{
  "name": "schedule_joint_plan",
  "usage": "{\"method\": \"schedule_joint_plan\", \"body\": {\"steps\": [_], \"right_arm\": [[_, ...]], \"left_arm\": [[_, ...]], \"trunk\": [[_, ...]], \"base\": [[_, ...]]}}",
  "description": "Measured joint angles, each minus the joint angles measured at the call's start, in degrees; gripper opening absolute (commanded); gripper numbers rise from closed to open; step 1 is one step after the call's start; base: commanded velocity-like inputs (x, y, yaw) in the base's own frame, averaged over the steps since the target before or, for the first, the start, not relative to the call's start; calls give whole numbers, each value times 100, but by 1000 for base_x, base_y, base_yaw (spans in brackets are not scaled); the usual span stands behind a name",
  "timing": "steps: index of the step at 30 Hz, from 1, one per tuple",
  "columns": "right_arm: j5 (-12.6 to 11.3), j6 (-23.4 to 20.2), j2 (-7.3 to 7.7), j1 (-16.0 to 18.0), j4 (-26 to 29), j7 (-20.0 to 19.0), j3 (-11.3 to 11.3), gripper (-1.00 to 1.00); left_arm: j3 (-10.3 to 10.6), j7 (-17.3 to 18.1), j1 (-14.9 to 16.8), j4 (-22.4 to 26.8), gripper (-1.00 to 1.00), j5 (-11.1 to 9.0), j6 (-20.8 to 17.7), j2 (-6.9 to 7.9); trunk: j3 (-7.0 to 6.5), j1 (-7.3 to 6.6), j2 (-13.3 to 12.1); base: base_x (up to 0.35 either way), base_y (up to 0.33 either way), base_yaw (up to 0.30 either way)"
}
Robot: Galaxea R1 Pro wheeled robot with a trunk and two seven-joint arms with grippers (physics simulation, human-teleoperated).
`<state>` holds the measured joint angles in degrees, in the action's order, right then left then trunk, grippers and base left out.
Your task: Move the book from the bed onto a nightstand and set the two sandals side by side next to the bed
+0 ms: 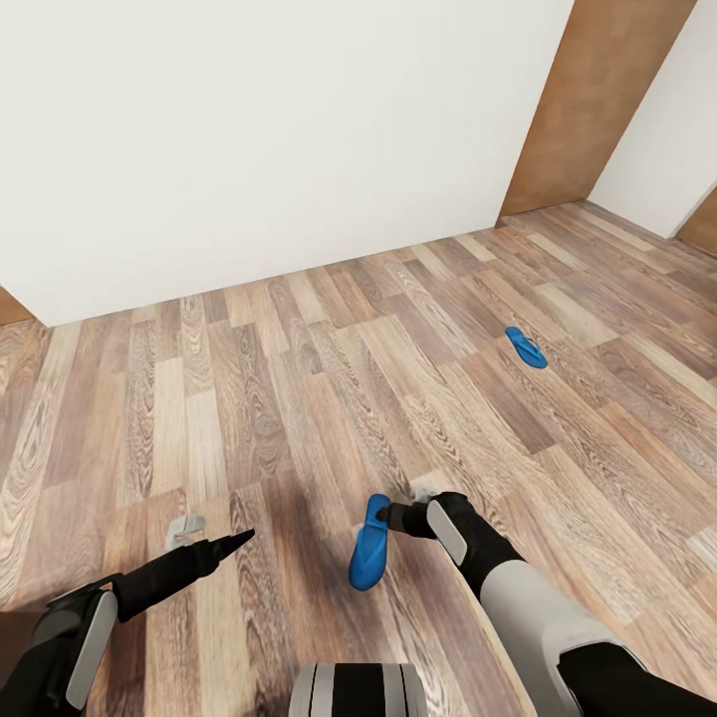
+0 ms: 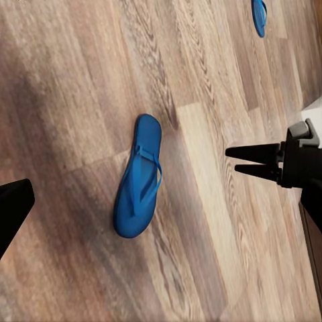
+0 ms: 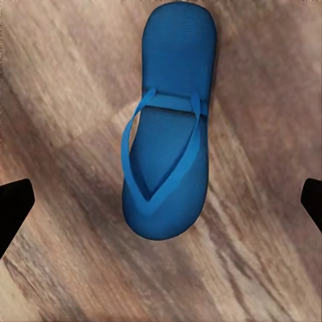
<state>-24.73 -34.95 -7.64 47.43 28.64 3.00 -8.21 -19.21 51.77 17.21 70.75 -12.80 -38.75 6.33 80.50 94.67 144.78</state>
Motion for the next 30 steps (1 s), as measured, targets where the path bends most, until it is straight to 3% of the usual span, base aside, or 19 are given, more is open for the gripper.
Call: {"method": "schedule_joint_plan", "body": {"steps": [9, 21, 30], "right_arm": [[-8, 13, 5, -1, 7, -11, -6, 100], [-8, 17, 7, -3, 1, -8, -6, 100], [-10, 17, 13, -4, 9, -11, -7, 100]], "left_arm": [[0, 1, 1, 0, 100, 3, -4, 0], [-1, -1, 0, 0, 100, 0, -1, 0], [0, -3, -1, 0, 100, 2, -1, 0]], "trunk": [[0, 0, 0], [0, 0, 0], [0, 0, 0]], "base": [[0, 0, 11], [0, 0, 228], [0, 0, 54]]}}
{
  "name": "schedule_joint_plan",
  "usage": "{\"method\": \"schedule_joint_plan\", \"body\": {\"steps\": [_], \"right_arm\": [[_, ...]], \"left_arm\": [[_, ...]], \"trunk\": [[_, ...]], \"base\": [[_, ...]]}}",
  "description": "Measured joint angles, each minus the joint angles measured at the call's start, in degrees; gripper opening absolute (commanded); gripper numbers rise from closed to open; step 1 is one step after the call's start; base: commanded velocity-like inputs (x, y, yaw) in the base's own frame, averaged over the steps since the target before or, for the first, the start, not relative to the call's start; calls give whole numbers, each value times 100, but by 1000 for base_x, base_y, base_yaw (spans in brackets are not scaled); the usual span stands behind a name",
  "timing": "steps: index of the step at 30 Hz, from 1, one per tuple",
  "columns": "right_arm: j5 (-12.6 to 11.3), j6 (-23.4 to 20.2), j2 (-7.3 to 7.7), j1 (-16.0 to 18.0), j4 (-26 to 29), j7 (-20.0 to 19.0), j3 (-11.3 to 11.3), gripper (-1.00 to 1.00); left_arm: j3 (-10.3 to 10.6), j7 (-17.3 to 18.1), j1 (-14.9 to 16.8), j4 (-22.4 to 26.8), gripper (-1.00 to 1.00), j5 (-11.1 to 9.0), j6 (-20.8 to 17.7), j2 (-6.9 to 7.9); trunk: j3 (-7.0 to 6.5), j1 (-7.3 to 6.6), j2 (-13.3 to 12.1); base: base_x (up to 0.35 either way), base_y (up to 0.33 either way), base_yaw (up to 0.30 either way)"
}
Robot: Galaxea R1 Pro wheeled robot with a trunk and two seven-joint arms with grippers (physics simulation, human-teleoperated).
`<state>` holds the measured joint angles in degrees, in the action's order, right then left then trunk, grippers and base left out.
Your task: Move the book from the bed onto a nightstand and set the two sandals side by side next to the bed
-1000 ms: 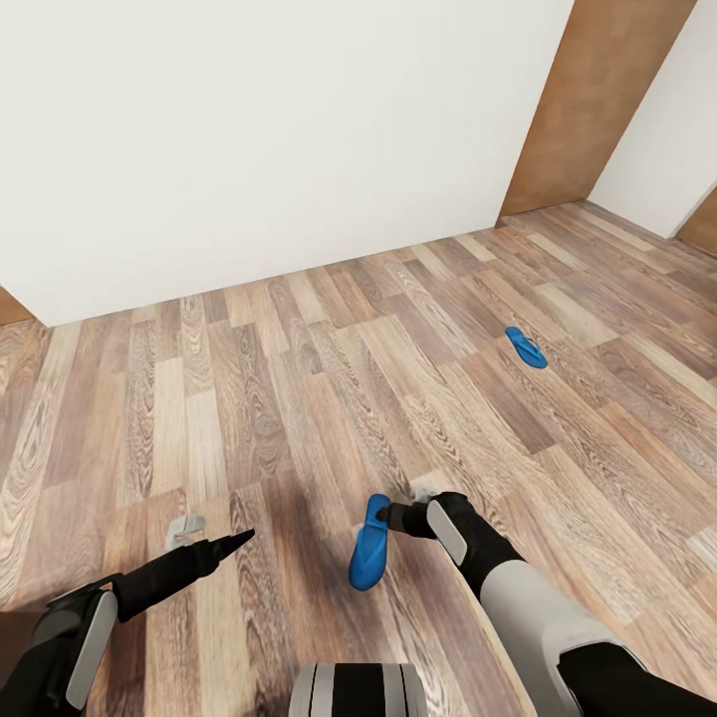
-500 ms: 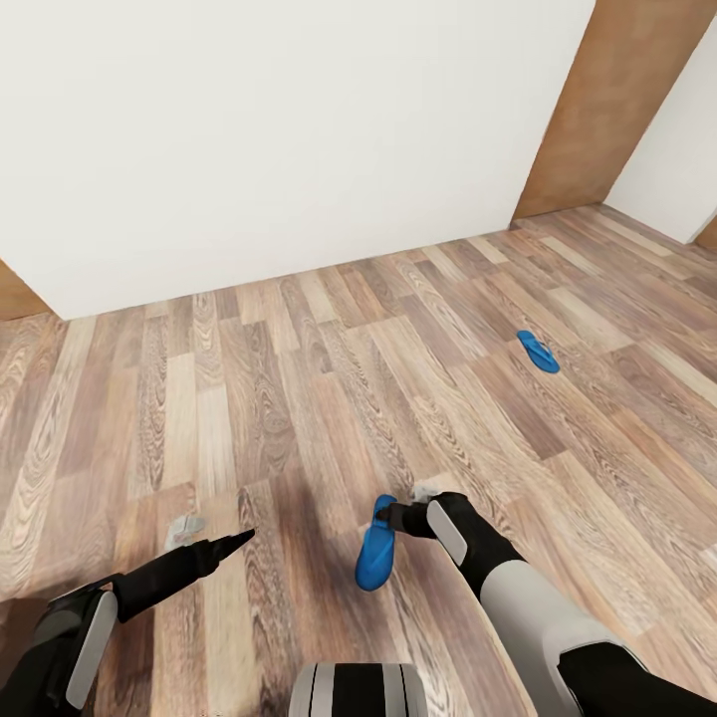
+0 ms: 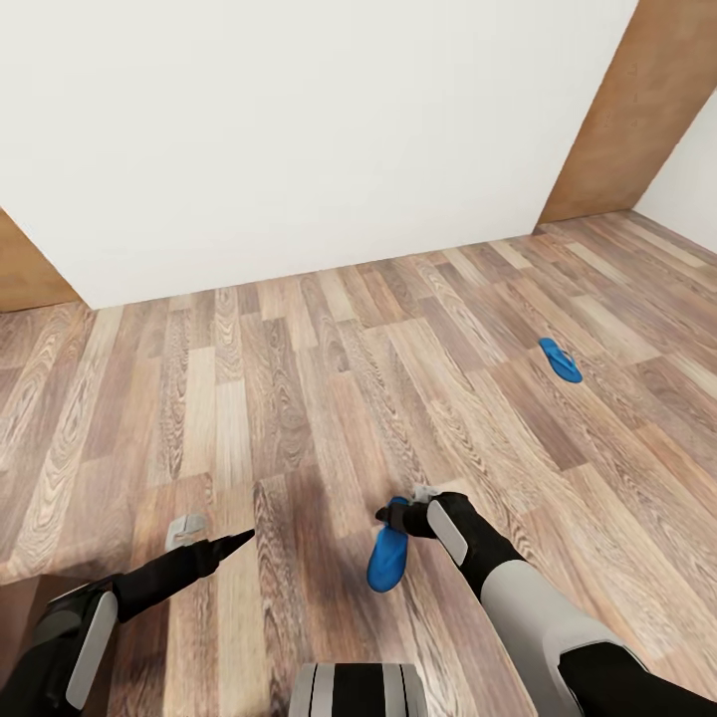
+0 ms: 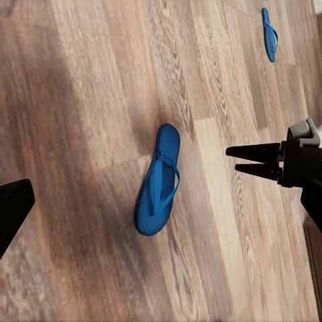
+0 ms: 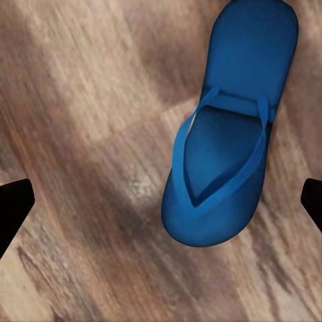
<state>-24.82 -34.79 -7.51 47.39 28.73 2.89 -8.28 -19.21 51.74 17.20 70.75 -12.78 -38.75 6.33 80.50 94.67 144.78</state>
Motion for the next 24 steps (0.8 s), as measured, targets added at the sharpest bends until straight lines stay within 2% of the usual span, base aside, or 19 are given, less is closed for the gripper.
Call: {"method": "schedule_joint_plan", "body": {"steps": [7, 15, 24], "right_arm": [[1, 0, 0, 2, 1, 0, 0, 100], [-1, 0, 1, 1, 2, -2, 4, 100], [0, 0, 1, 0, 2, -1, 8, 100]], "left_arm": [[0, 1, 0, 0, 100, -1, 1, 0], [0, 3, 1, 0, 100, 1, -1, 0], [0, -2, 1, 0, 100, 2, 0, 0]], "trunk": [[0, 0, 0], [0, 0, 0], [199, 23, 12]], "base": [[0, 0, 179], [0, 0, 27], [0, 0, 1]]}}
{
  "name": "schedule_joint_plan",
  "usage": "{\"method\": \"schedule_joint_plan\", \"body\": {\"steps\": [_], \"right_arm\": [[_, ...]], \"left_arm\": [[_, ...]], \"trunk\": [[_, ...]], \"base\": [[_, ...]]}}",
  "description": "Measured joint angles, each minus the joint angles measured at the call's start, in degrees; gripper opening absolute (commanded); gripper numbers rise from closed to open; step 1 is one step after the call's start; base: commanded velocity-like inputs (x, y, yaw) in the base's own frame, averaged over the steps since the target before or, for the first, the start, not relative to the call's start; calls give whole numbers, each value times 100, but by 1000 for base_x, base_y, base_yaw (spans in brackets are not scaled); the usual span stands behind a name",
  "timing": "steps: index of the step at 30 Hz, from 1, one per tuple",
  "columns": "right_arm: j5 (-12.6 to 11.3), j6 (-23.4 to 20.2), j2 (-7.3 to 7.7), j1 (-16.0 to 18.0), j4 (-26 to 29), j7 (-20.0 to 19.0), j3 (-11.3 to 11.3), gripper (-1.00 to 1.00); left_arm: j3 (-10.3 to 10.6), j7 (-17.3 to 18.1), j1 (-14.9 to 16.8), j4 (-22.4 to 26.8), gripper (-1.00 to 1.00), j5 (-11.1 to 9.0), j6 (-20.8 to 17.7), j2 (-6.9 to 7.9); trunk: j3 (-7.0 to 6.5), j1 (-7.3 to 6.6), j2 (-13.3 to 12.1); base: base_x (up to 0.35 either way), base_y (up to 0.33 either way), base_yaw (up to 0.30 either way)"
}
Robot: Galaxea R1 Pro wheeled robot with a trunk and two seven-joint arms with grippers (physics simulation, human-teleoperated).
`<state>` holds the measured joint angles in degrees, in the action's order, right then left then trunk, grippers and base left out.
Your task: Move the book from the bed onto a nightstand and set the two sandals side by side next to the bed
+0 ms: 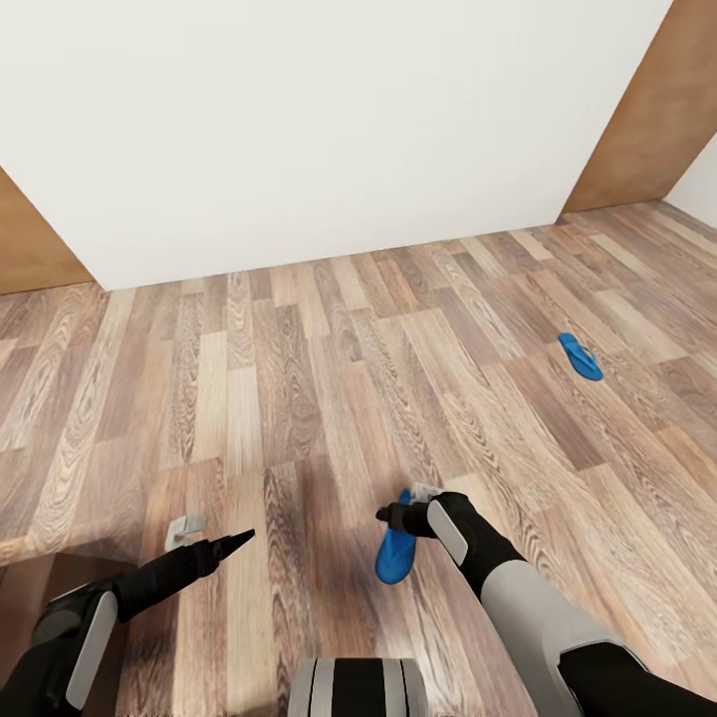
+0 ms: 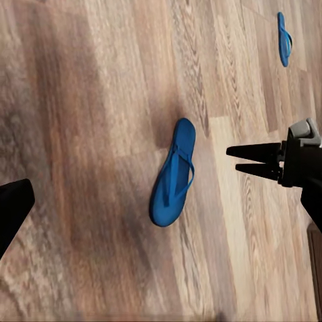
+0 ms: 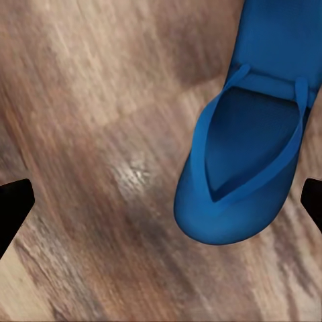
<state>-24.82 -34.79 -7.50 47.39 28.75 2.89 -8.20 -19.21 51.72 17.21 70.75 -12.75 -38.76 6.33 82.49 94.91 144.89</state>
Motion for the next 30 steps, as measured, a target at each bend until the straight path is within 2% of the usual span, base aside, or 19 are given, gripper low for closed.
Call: {"method": "schedule_joint_plan", "body": {"steps": [13, 30], "right_arm": [[0, 0, 0, 2, 0, 0, 0, 100], [1, 2, 0, 3, -6, 9, -5, 100]], "left_arm": [[0, 1, 2, 0, 100, 0, -3, 0], [0, -1, 0, 0, 100, -1, -3, 0]], "trunk": [[288, 33, 17], [289, 33, 18]], "base": [[0, 0, 0], [0, 0, 0]]}}
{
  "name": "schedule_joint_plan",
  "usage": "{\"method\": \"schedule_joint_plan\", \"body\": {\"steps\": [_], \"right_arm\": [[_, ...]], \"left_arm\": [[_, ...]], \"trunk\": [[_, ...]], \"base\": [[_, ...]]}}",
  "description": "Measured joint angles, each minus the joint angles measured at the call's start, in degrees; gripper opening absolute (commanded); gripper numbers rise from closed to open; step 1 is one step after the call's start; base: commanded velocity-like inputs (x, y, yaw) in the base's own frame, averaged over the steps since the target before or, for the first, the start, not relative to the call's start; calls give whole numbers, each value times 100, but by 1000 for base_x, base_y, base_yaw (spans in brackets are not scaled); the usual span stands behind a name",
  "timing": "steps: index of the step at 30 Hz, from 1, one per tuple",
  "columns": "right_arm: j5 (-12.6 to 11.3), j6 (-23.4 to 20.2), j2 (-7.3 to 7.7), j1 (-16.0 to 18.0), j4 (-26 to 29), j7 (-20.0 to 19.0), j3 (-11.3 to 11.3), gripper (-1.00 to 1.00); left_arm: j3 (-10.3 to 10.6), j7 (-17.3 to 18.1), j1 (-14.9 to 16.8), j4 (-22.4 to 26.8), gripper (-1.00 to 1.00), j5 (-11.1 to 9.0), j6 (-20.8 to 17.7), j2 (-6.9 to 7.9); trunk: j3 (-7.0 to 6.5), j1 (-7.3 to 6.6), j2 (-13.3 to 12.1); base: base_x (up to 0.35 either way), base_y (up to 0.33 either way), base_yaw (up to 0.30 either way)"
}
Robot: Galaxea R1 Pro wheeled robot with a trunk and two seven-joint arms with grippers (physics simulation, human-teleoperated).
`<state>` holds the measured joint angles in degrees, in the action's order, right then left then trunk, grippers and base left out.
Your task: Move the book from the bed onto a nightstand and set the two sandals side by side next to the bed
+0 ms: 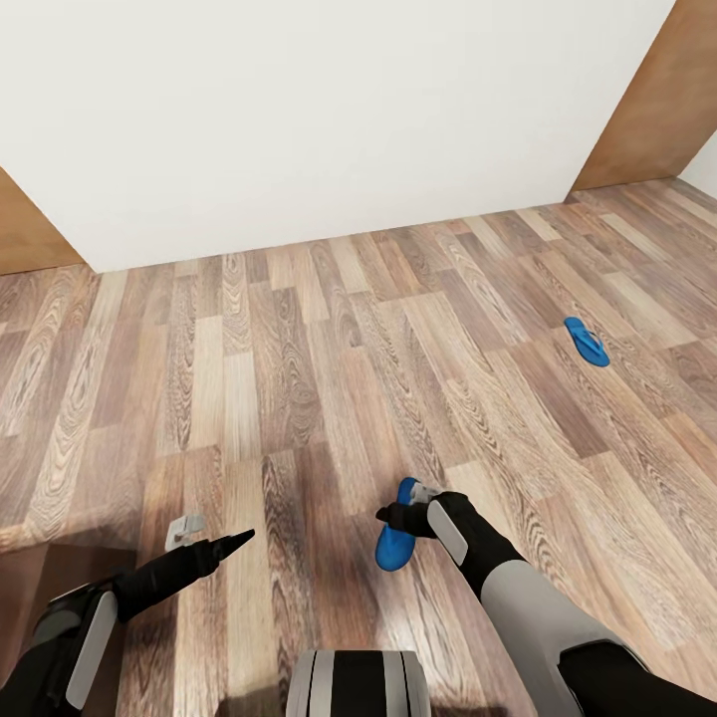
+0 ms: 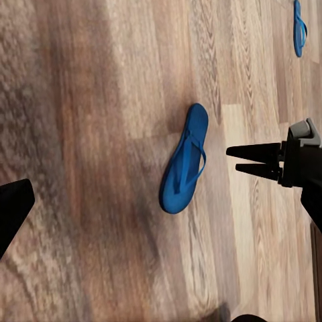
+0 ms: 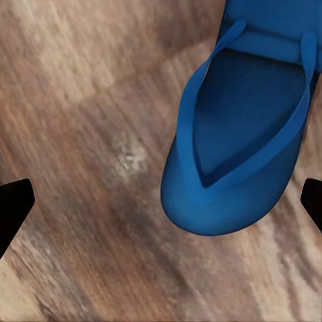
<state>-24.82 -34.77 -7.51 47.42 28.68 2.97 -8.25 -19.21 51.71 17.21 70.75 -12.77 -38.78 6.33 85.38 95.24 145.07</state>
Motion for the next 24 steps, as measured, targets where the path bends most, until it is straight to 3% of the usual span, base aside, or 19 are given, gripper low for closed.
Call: {"method": "schedule_joint_plan", "body": {"steps": [9, 19, 24], "right_arm": [[24, 462, -8, 3, -6, 140, -11, 100], [18, 529, -13, 5, -3, 975, -10, 100], [-195, 526, -18, 4, -4, 1031, -12, 100]], "left_arm": [[0, -2, 0, 0, 100, 0, 4, -6], [0, 3, 0, 0, 100, 0, 2, -9], [0, 3, 0, 0, 100, 0, 2, -9]], "trunk": [[0, 0, 0], [0, 0, 0], [0, 0, 0]], "base": [[0, 0, 0], [0, 0, 0], [0, 0, 0]]}}
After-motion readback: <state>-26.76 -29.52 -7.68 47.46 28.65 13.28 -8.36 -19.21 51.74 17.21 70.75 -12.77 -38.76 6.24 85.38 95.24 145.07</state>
